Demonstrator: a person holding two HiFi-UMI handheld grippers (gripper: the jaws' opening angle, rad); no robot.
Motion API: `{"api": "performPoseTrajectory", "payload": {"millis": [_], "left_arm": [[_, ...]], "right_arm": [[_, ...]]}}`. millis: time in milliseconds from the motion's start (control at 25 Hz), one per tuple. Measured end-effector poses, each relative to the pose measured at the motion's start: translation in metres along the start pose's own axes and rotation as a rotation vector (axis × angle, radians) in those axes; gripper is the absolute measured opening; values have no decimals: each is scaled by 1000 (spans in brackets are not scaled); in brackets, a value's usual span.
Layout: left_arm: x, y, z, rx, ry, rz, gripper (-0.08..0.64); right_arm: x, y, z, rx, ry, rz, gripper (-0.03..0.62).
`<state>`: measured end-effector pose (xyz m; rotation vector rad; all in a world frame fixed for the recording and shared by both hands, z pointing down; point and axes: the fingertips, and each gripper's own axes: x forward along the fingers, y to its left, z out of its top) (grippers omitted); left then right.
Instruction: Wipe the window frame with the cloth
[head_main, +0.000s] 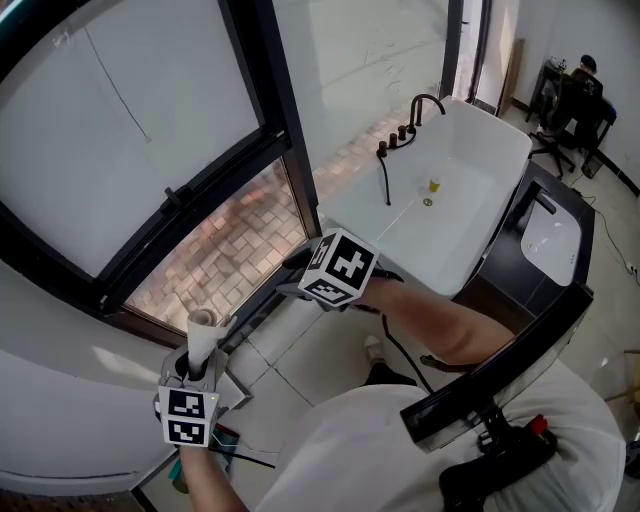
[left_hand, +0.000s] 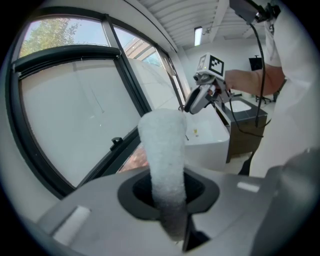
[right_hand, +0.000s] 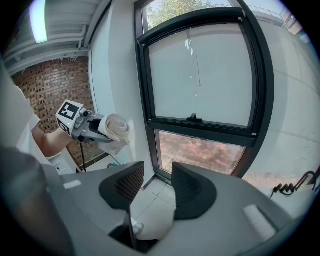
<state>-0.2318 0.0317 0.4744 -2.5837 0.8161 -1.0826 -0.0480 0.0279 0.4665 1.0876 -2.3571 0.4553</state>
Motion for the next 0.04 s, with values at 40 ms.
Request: {"api": "performPoseTrajectory", "payload": {"millis": [40], "left_arm": [[0,0,-1,2,0,0,92]], "right_arm": [[2,1,-1,-1,1,0,175]]}}
